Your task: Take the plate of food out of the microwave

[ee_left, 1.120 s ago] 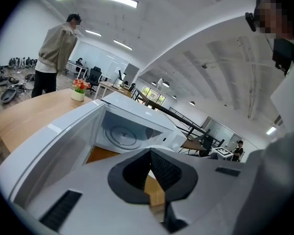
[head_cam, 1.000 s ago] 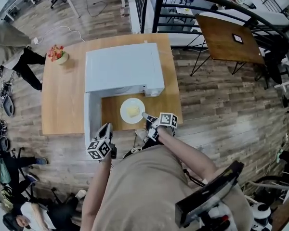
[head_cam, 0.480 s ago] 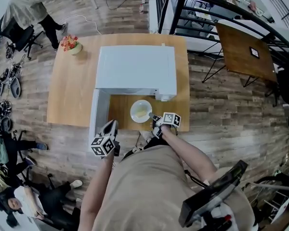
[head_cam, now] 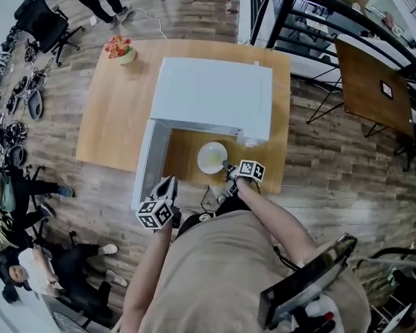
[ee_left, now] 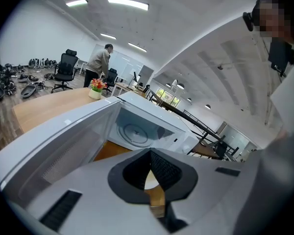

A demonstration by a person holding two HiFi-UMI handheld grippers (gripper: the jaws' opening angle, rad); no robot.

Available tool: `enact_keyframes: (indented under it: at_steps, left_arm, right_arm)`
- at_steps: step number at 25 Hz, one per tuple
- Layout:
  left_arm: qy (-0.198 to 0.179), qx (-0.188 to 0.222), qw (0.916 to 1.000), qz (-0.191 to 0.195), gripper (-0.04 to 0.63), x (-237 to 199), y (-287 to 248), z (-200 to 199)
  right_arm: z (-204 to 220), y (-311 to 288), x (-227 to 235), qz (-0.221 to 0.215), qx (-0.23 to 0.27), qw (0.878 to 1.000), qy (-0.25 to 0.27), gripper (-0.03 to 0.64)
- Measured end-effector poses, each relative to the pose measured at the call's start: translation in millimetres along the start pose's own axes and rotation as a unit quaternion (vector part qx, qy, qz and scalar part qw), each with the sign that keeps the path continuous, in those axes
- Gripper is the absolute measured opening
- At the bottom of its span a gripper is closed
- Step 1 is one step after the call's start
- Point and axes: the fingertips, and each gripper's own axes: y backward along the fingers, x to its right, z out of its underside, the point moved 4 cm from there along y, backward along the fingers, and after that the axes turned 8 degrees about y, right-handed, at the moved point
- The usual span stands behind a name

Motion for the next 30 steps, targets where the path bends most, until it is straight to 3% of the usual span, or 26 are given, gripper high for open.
enact_keyframes:
  at_steps: [3,6,9,11,13,15,19,22,26,30]
  left_arm:
    - [0.006,0.007,0.9999,-0.006,0.002,2,4,6]
    - [0.008,0.009,0.9999,-0.005,0.002,7,8,13]
    - [0.008,0.008,0.9999,0.001,0.002,7,11,17]
    - [0.007,0.005,0.9999,0.007,0.002,5,15,19]
    - [0.005,0.004,0.9999,0.015,0.002,4,22,20]
    - [0.002,0.006,0.9997,0.025,0.002,4,32,21]
    - [-0.013,0.013,0.9983,0.054,0.002,7,60,13]
    - [-0.02,0.007,0.9963,0.083,0.002,6,89,6]
    - [-0.04,0.013,0.993,0.111,0.002,-6,129,-3]
    - [-0.061,0.046,0.9885,0.131,0.002,-28,158,-16]
  right_arm:
    - [-1,-6,5,0.047,-0.012,0.996,0.077,0.014]
    - [-1,-11,7,0.092,-0.034,0.981,0.165,0.044]
    - [-3,-16,1,0.117,-0.033,0.963,0.239,0.228]
    - [-3,-17,-4,0.13,-0.031,0.95,0.282,0.314]
    - [0,-13,-8,0.137,-0.027,0.945,0.296,0.351]
    - [2,-3,-18,0.133,-0.007,0.948,0.287,0.351]
    - [4,26,-58,0.095,0.059,0.952,0.286,0.35]
    - [13,61,-92,0.079,0.12,0.942,0.304,0.348]
    - [43,110,-146,0.055,0.192,0.913,0.357,0.344]
    - [86,143,-211,0.048,0.227,0.866,0.442,0.322]
